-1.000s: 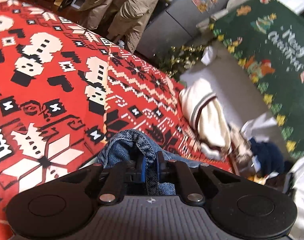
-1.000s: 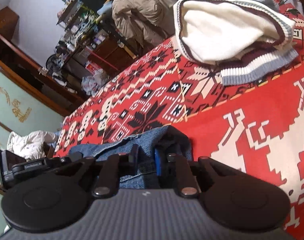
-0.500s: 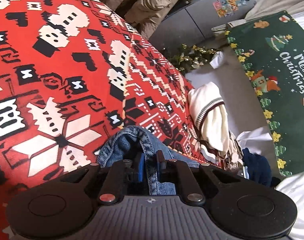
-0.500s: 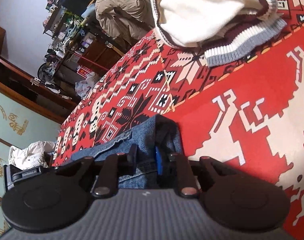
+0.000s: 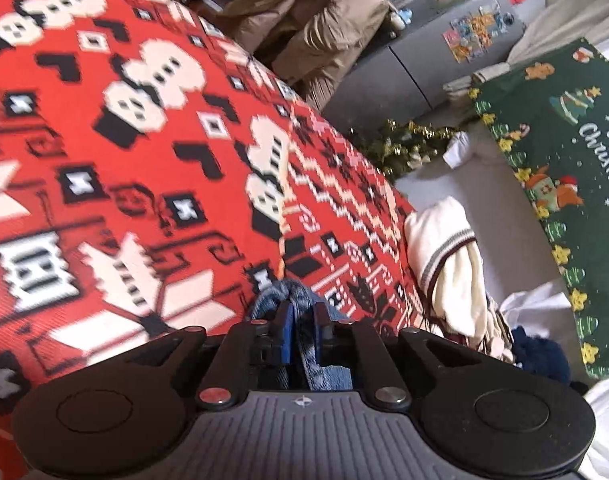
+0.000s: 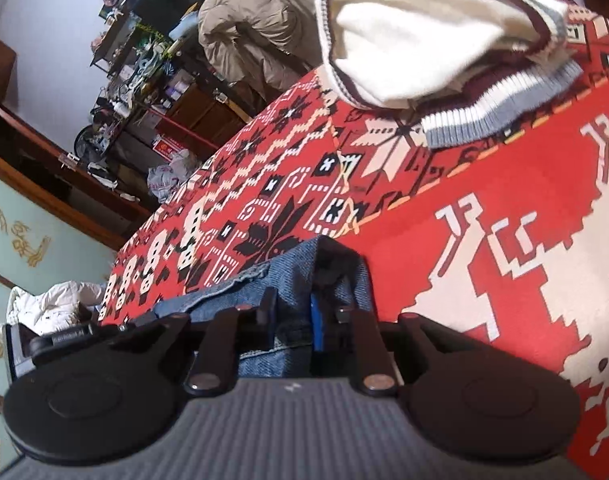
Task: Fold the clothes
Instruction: 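Press the folded hem down with both grippers and release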
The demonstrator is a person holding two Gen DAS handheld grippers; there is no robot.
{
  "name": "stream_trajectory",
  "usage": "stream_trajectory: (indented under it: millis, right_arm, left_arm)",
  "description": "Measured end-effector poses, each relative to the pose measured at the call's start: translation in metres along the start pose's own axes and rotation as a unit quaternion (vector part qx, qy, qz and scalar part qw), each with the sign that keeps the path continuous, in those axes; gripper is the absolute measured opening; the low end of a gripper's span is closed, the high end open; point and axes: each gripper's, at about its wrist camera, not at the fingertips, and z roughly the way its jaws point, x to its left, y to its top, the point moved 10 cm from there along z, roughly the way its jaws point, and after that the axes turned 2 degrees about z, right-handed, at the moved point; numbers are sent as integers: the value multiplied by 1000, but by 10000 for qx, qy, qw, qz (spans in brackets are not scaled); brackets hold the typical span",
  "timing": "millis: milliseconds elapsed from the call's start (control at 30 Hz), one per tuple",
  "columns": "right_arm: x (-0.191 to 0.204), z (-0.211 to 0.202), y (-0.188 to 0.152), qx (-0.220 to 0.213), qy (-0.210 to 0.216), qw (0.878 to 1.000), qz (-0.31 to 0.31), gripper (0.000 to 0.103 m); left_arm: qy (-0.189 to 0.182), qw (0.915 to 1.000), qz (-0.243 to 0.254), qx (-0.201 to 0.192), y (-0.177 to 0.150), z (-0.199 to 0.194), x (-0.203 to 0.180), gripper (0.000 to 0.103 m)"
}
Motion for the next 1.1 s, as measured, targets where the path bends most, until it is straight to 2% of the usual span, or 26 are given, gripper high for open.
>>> stream_trajectory:
  millis: [33,100,167,233,300,400,467,533,600,700,733,800,900,933,967,1100]
  right_arm:
    - [0,-4,1,-22,-26,10000,-3,19]
    - [2,-15,4,-136,-149,9997,-131,21]
    - [7,-28,7,-279,-323,9983,-401,21]
    - [22,-35,7,-353,-247,9970,-638,21]
    - [39,-35,4,-363,-108,9957,-848,21]
    - [57,-19,-8,-183,-7,9938,-1093,21]
    - [69,-8,-17,-63,60,9921,-1255,20]
    - [72,3,-25,44,29,9912,-1325,19]
    - [70,11,-30,126,-27,9910,-1332,19]
    - [61,18,-36,221,-146,9911,-1303,10]
    - [57,18,-37,247,-199,9912,-1285,2]
    - [50,18,-38,278,-275,9916,-1232,0]
    - [56,10,-37,186,-289,9916,-1249,5]
    - [62,8,-37,126,-262,9907,-1328,10]
    - [69,6,-36,56,-218,9897,-1414,10]
    - [93,9,-37,-117,-142,9837,-1788,11]
  left_arm:
    - [49,9999,-24,-96,4,-8,2,7]
    - [-131,9997,-170,-139,6,-21,3,6]
    - [-314,9995,-92,-37,2,-27,-4,6]
    - [-398,9991,72,134,-5,-27,-12,6]
    - [-196,9986,307,384,-17,-15,-16,5]
    - [154,9977,334,572,-28,4,-4,6]
    - [368,9974,323,520,-28,6,8,3]
    - [364,9981,94,489,-27,3,17,3]
    - [547,9972,245,458,-30,-4,18,3]
    - [757,9951,466,443,-31,-12,18,3]
    - [796,9947,473,444,-31,-12,17,3]
    - [866,9942,480,422,-29,-15,16,3]
    - [551,9969,534,146,-19,-24,0,1]
    - [352,9979,547,44,-16,-27,-9,1]
    - [117,9984,557,-59,-13,-30,-20,1]
    - [-354,9955,876,-2,-19,-11,-58,2]
